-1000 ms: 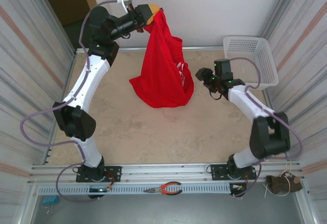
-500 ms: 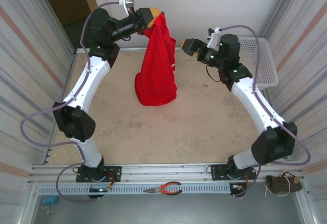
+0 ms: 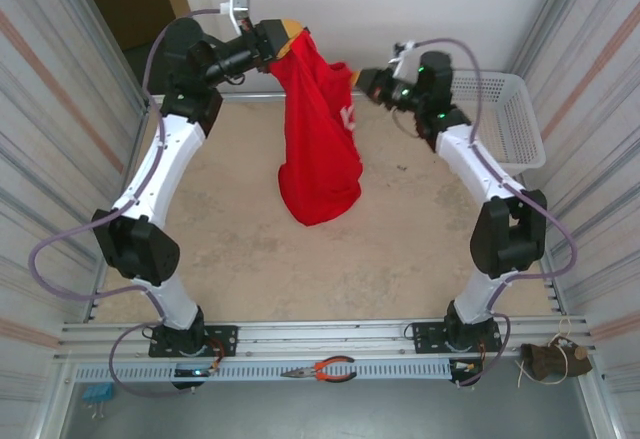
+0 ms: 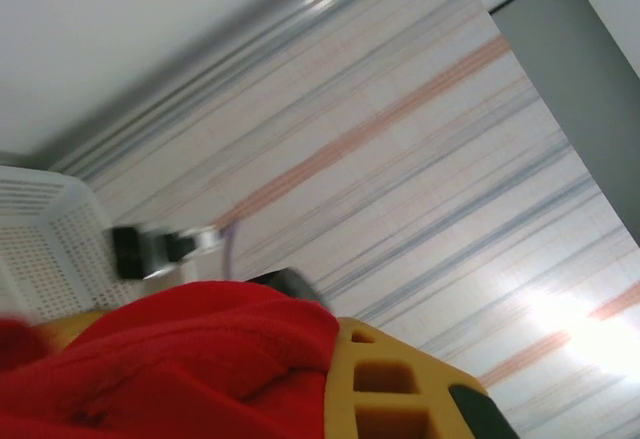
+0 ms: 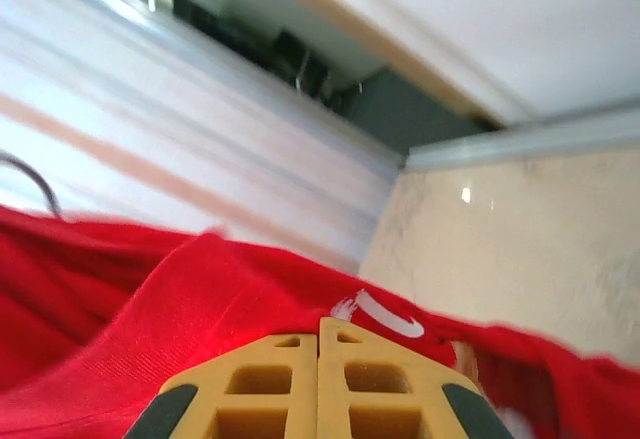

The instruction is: Fold the inside-out t-shirt

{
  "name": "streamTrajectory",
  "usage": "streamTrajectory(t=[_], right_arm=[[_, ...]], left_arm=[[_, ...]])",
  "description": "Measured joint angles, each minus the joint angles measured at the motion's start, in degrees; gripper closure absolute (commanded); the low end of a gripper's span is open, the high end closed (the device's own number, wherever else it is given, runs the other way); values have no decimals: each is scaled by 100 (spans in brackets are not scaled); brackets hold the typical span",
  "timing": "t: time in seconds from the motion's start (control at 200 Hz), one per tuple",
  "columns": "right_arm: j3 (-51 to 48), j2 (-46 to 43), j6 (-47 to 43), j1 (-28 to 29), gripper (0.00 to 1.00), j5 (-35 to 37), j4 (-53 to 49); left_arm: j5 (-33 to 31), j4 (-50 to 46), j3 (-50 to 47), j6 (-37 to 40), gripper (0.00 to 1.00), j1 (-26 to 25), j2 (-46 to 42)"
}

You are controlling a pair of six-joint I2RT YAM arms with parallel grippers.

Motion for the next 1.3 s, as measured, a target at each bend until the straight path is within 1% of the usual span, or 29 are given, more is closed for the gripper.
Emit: streamTrajectory(t=[0.12, 0.215, 0.271, 0.341, 0.466, 0.531, 0.556, 0.571, 0.596, 0.641, 0.726, 0.827, 0.922, 0.992, 1.207, 1.262, 1.298], right_arm=[[1241, -127, 42, -743, 100, 11, -363], [2168, -402, -4, -1047, 100, 179, -588], [2465, -699, -46, -1034, 100, 264, -649], [2479, -1185, -173, -844, 100, 367, -669], [1860, -1788, -363, -398, 100, 378, -527], [1217, -1878, -481, -221, 55, 393, -439], [870, -1878, -560, -144, 41, 426, -409], [684, -1867, -595, -105, 35, 437, -400], [345, -1832, -654, -28, 30, 507, -400], [-245, -1672, -767, 136, 25, 627, -450], [-1126, -1198, -990, 518, 22, 874, -730], [-1611, -802, -1226, 1021, 21, 1062, -1121], [-1613, -728, -1394, 1414, 20, 1134, -1130], [-1497, -721, -1482, 1561, 20, 1128, -997], [-1189, -693, -1521, 1591, 19, 1132, -627], [-1099, -643, -1521, 1611, 21, 1150, -614], [-1014, -579, -1519, 1620, 24, 1158, -599]], left_arm=[[-92, -92, -195, 17, 100, 437, -42], [-214, -87, -286, 13, 100, 645, -44], [-293, 9, -385, 13, 100, 664, -92], [-444, 173, -748, 44, 100, 584, -317], [-514, 122, -1088, 232, 100, 382, -621], [-496, 162, -1115, 254, 100, 302, -658], [-496, 160, -1115, 286, 100, 282, -667], [-496, 153, -1115, 299, 100, 280, -671], [-498, 120, -1115, 339, 100, 273, -680], [-498, 52, -1115, 396, 100, 275, -699], [-496, -39, -1115, 448, 100, 275, -728], [-492, -87, -1115, 448, 100, 264, -739], [-492, -103, -1115, 448, 100, 214, -741], [-492, -111, -1115, 446, 100, 168, -745], [-494, -240, -1029, 448, 100, 52, -800], [-494, -249, -966, 446, 100, 4, -804], [-494, -247, -916, 446, 100, -35, -804]])
